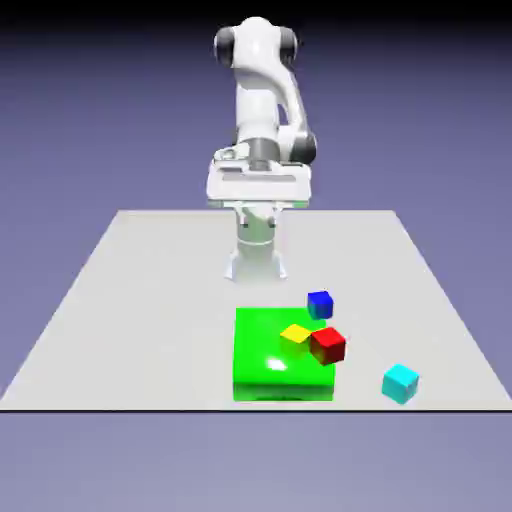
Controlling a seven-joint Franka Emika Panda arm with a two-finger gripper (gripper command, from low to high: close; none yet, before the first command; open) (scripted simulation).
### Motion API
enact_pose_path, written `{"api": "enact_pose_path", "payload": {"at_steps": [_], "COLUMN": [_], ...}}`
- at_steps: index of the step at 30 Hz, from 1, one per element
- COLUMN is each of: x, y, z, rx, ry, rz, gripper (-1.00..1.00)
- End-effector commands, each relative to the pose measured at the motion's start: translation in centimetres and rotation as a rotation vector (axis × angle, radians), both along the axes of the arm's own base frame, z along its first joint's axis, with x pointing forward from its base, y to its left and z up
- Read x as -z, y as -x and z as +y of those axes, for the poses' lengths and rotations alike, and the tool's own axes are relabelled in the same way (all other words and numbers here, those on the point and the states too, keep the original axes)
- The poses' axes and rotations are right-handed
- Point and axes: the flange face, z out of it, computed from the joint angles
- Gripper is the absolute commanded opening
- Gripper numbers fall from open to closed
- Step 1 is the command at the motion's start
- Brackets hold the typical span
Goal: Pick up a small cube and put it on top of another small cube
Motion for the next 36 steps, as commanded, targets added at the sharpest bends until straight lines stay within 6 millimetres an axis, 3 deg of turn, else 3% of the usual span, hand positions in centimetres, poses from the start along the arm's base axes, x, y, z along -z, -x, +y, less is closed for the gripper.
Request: {"api": "enact_pose_path", "payload": {"at_steps": [1, 8, 15, 21, 27, 29, 33, 34, 35, 36], "x": [0.5, 4.8, 10.9, 17.4, 24.8, 25.4, 31.7, 32.4, 32.4, 32.4], "y": [-0.9, -6.1, -9.6, -10.8, -10.0, -9.8, -9.9, -9.9, -9.9, -9.9], "z": [0.8, 7.5, 15.2, 22.2, 29.0, 29.5, 29.6, 29.6, 29.6, 29.6], "rx": [-0.023, -0.184, -0.348, -0.488, -0.623, -0.634, -0.634, -0.634, -0.634, -0.634], "ry": [0.008, 0.069, 0.135, 0.196, 0.261, 0.267, 0.267, 0.267, 0.267, 0.267], "rz": [0.027, 0.213, 0.393, 0.545, 0.695, 0.707, 0.707, 0.707, 0.707, 0.707], "gripper": [0.0, 0.0, 0.0, 0.0, 0.0, 0.0, 0.0, 0.0, -1.0, -1.0]}}
